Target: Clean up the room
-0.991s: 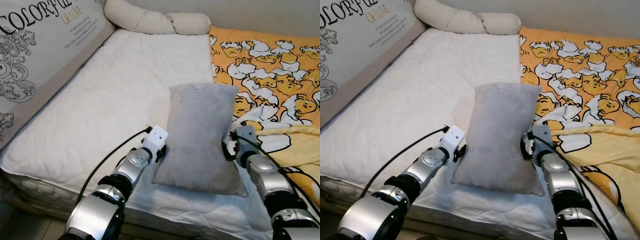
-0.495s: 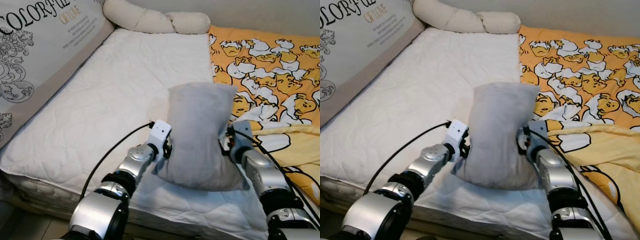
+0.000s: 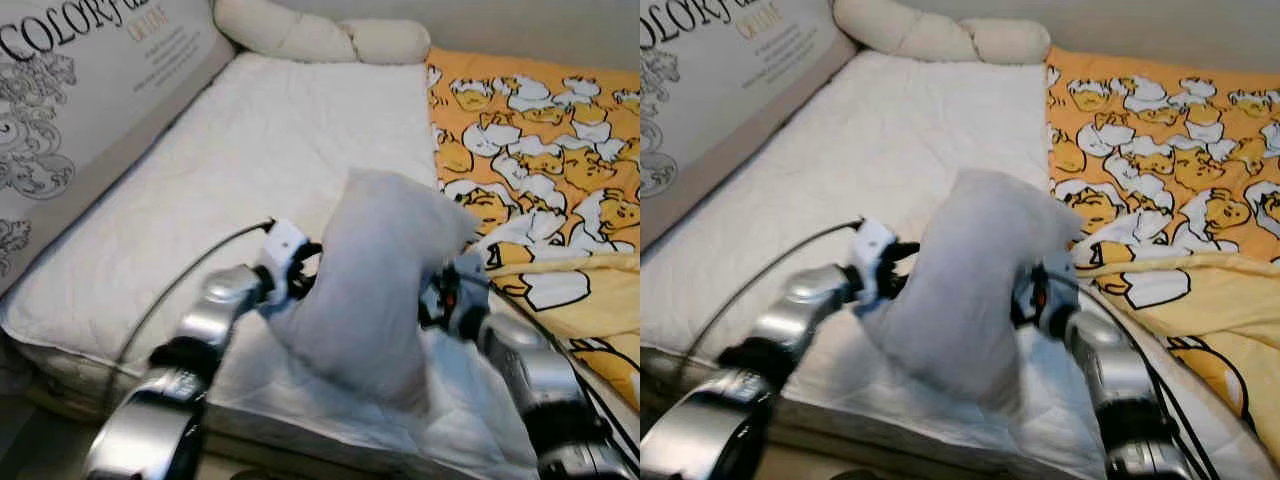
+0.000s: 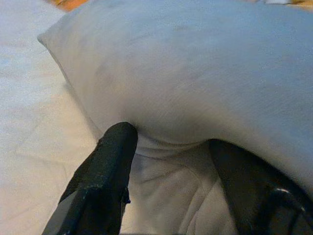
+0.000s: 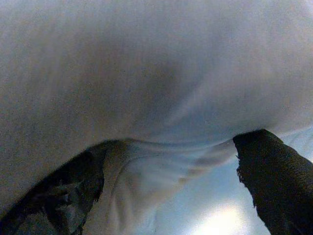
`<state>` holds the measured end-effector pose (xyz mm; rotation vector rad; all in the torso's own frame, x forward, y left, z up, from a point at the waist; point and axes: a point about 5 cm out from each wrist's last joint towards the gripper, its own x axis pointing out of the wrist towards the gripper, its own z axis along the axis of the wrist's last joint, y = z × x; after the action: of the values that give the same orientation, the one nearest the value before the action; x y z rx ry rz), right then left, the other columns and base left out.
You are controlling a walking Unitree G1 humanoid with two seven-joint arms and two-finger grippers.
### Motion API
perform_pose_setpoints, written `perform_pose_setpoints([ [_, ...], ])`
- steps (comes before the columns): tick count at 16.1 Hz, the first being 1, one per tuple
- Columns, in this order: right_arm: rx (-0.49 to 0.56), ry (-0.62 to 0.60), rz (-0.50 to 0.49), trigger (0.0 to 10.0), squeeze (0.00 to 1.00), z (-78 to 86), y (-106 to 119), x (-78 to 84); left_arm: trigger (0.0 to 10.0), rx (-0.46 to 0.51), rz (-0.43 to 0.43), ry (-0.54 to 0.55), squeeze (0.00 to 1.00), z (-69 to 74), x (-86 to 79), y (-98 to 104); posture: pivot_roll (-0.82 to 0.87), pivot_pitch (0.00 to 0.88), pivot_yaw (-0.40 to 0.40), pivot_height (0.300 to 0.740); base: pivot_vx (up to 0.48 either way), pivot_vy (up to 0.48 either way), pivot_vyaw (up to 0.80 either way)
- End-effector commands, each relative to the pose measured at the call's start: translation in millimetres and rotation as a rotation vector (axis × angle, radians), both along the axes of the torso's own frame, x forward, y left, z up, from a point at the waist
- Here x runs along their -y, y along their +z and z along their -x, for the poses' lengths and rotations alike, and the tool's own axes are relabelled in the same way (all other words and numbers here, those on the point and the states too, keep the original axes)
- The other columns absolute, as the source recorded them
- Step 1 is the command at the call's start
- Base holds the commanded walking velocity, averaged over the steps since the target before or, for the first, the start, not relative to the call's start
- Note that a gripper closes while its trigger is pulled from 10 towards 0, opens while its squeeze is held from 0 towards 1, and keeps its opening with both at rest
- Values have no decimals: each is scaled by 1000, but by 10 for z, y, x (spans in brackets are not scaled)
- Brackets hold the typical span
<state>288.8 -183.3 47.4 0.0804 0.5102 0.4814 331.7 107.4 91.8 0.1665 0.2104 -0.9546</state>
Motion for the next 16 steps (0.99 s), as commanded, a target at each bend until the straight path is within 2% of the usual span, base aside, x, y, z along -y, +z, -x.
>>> perform_pose_setpoints([
  [1,38,81,-47,10000,0,-24,119,-113,10000,12,28,-113,0,62,100,115,24,0,37,740,0,0,0],
  [3,10,70,-16,10000,0,25,67,0,10000,-25,19,-171,0,193,46,78,26,0,38,740,0,0,0],
  [4,6,63,-7,10000,0,28,57,22,10000,-37,16,-175,0,213,39,58,26,0,38,740,0,0,0],
  [5,-15,13,38,10000,0,19,13,117,10000,-58,-8,-156,0,229,16,-28,25,0,41,740,0,0,0],
  [6,-38,-33,51,10000,435,17,-5,208,10000,-65,-38,-125,0,236,-27,-82,24,0,44,740,0,0,0],
  [7,-48,-81,34,10000,1000,12,2,308,10000,-102,-49,-74,0,210,-116,-128,21,0,48,740,0,0,0],
  [8,-57,-111,20,10000,1000,22,10,402,10000,-138,-66,-13,1000,177,-259,-136,19,0,50,740,0,0,0],
  [10,-60,-157,20,10000,1000,55,12,601,10000,-133,-107,78,1000,98,-583,-65,25,0,55,740,0,0,0],
  [11,-55,-188,-18,10000,1000,62,19,688,10000,-135,-106,116,1000,67,-741,-17,27,0,56,740,0,0,0],
  [13,-40,-230,-43,10000,1000,55,37,790,10000,-131,-85,181,1000,17,-931,41,31,0,56,740,0,0,0],
  [14,-30,-238,-68,10000,1000,50,48,807,10000,-143,-32,211,1000,-10,-972,70,31,0,56,740,0,0,0],
  [15,-8,-241,-128,10000,1000,37,71,803,10000,-161,93,273,1000,-75,-1004,135,32,0,56,740,0,0,0],
  [16,6,-237,-191,10000,1000,27,85,777,10000,-176,182,309,1000,-124,-992,171,34,0,53,740,0,0,0],
])
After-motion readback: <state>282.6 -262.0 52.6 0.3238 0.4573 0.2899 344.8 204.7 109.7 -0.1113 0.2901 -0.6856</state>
